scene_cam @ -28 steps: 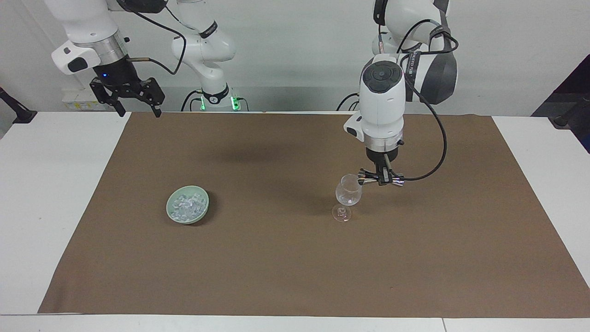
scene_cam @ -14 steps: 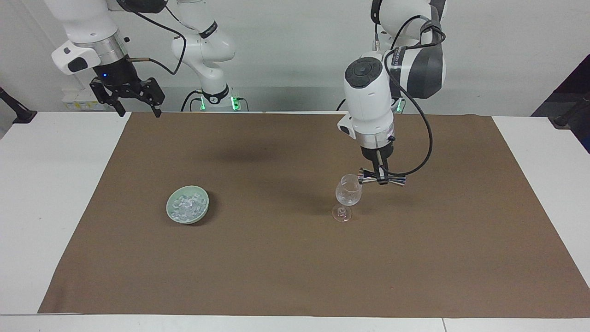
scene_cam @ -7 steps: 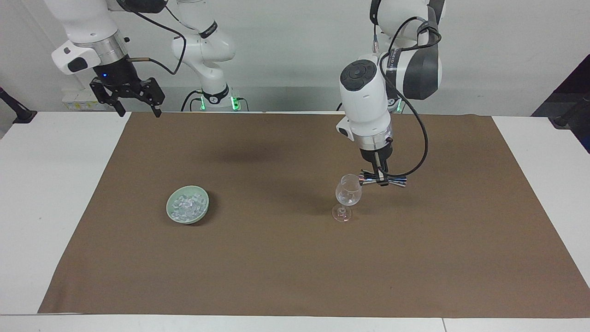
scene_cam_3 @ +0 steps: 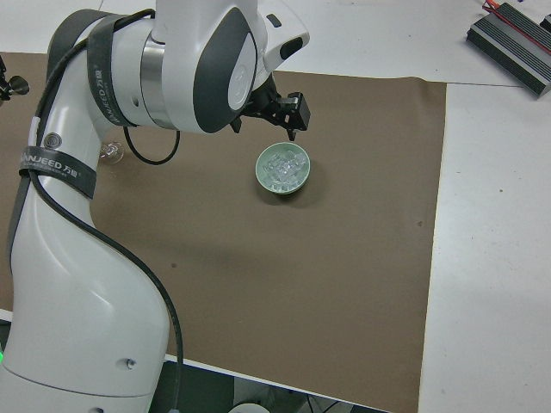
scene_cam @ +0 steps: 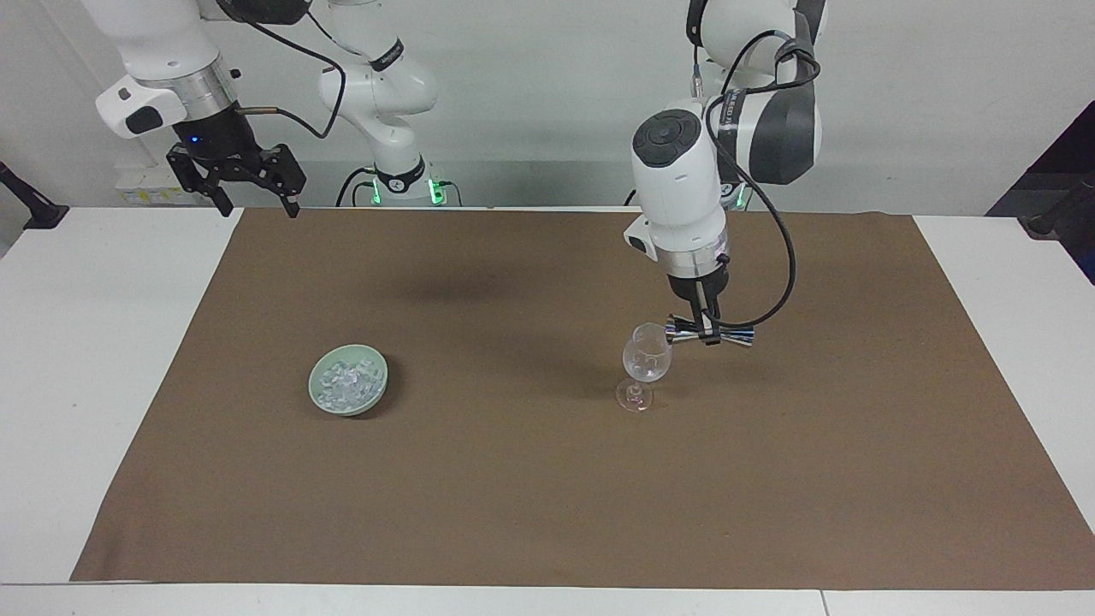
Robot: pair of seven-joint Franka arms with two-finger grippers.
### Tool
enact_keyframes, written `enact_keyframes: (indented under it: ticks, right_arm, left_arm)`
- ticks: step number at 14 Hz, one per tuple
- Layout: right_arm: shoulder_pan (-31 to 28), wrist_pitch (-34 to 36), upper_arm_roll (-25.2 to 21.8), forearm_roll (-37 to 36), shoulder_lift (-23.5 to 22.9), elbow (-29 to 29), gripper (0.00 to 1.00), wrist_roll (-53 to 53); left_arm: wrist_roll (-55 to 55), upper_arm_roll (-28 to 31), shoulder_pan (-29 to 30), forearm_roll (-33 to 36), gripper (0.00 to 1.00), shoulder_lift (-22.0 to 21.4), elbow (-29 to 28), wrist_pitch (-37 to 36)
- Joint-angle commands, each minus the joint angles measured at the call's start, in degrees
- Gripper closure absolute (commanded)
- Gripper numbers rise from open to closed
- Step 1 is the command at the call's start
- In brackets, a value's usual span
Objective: Pour wine and add ice with both arms
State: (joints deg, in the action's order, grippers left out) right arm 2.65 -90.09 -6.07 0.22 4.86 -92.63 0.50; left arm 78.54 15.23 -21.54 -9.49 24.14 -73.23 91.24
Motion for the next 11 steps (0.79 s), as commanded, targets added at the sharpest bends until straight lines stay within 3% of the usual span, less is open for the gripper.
enact_keyframes:
  ticks: [1,5,8,11]
  right_arm:
    - [-0.37,-0.26,0.10,-0.13,0.15,-0.10,0.00,1.61]
    - [-2.30,-0.34,0.10,-0.22,0.41,-0.53,0.00,2.75]
    - [-2.30,-3.24,0.19,-0.22,-0.02,-1.59,0.00,3.01]
    - [-2.13,-8.77,1.58,-0.13,-1.25,-4.84,0.00,3.28]
  left_arm:
    - [7.39,-1.61,8.06,-9.29,1.00,-0.59,-1.64,-2.64]
    - [20.57,-1.79,18.61,-25.61,1.00,0.55,-5.93,-5.97]
    - [32.25,-2.31,26.52,-37.68,1.00,4.50,-8.77,-11.23]
    - [38.95,-10.19,39.33,-43.93,1.00,9.94,-8.51,-17.48]
